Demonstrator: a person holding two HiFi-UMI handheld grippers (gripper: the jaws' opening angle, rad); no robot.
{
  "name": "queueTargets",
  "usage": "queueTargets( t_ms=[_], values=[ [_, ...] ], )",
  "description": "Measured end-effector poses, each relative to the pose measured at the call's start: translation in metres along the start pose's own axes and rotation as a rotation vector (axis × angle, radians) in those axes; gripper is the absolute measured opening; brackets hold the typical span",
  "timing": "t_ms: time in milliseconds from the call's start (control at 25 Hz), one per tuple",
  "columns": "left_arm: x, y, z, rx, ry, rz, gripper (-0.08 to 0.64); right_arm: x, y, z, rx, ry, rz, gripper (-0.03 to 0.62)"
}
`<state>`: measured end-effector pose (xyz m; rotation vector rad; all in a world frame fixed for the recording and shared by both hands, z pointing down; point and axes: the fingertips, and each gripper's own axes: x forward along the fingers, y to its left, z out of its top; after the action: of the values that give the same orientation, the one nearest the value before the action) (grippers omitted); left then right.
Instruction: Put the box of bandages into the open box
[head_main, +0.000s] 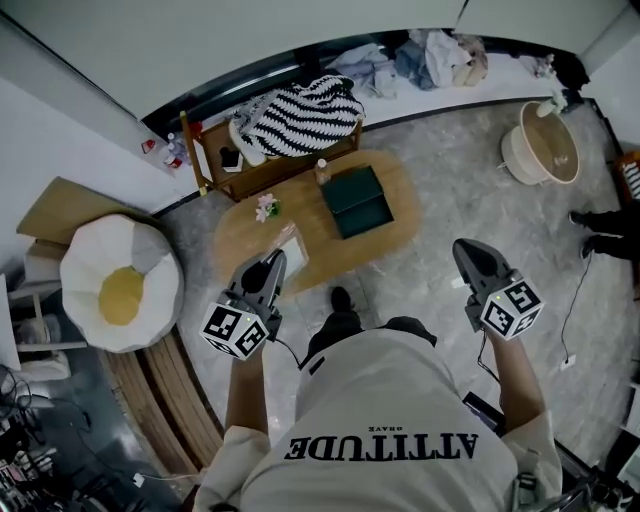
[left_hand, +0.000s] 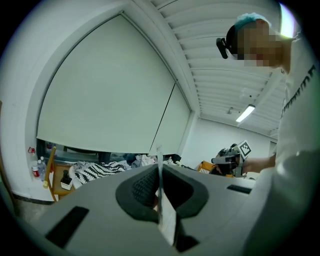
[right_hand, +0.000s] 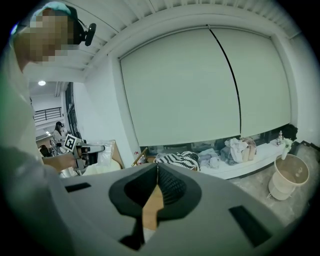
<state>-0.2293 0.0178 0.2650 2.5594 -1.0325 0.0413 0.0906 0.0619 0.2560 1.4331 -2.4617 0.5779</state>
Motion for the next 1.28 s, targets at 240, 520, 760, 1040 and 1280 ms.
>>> queueTargets(
  t_ms=[240,520,760,1040,1280],
  values=[
    [0.026,0.034,0.004,-0.014,0.034,-0.045,0.028,0.035,-0.002,0.005,0.013,0.017,-0.02,0.021],
    [0.049,0.046,-0.007,-0.047,0.081,-0.092,0.028,0.058,0.0,-0.007,0.036,0.073,-0.02,0.021],
    [0.072,0.043,-0.016,-0.07,0.104,-0.098,0.028,0.069,-0.013,-0.012,0.051,0.095,-0.004,0.021],
    [0.103,0.032,-0.032,-0.087,0.131,-0.032,0.028,0.092,-0.049,-0.012,0.086,0.128,0.054,0.02],
    [0.137,0.013,-0.059,-0.15,0.135,0.043,0.028,0.114,-0.088,-0.012,0.079,0.185,0.142,0.02]
  ],
)
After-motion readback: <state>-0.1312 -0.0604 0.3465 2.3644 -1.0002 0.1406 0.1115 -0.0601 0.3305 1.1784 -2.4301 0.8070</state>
